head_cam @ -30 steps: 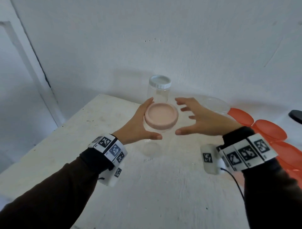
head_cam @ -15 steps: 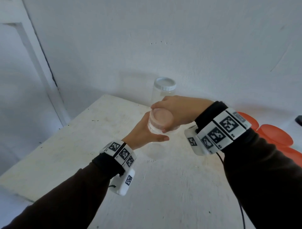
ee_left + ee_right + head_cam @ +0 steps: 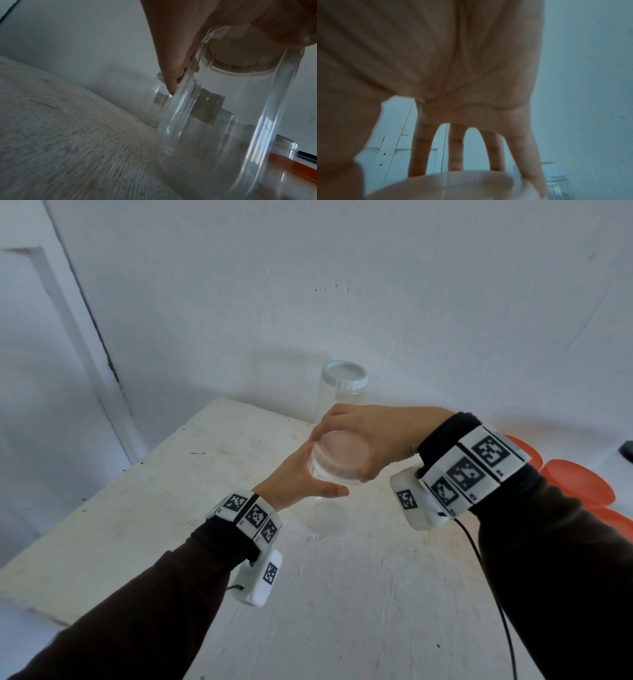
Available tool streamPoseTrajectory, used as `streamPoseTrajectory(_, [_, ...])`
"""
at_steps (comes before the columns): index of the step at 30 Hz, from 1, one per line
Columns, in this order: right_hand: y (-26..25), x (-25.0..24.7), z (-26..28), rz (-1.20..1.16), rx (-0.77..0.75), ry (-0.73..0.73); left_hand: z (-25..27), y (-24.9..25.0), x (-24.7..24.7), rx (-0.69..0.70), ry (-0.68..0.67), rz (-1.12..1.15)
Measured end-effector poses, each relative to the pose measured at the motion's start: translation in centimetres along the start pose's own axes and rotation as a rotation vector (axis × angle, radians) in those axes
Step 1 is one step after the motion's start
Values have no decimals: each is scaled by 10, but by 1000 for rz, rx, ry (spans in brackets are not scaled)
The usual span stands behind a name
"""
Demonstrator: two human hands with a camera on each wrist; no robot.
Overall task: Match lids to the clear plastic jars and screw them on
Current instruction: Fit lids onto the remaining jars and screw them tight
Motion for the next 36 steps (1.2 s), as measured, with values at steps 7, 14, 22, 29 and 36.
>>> streamPoseTrajectory(7, [-1, 5, 0, -12, -43, -28, -3, -6, 3, -45, -91, -5])
streamPoseTrajectory(14, [8, -2, -2, 65, 68, 72, -3, -8, 7, -9, -82, 15])
streamPoseTrajectory(22, [17, -5, 6, 97, 153, 115, -2, -6, 8, 2, -71, 13])
streamPoseTrajectory(29, [7, -9, 4, 186, 153, 176, 0, -7, 8, -1, -46, 13])
streamPoseTrajectory(36, [9, 2, 6, 41, 10, -21, 2, -3, 8, 0, -39, -2])
Point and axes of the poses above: each hand's wrist, its own z-axis away from the middle knuckle, its own x-axis out of the palm, y = z × x, the point moved 10 cm from there along -z, towards the middle knuckle, and after that the axes turned 11 degrees about x, right-handed, at the moved point
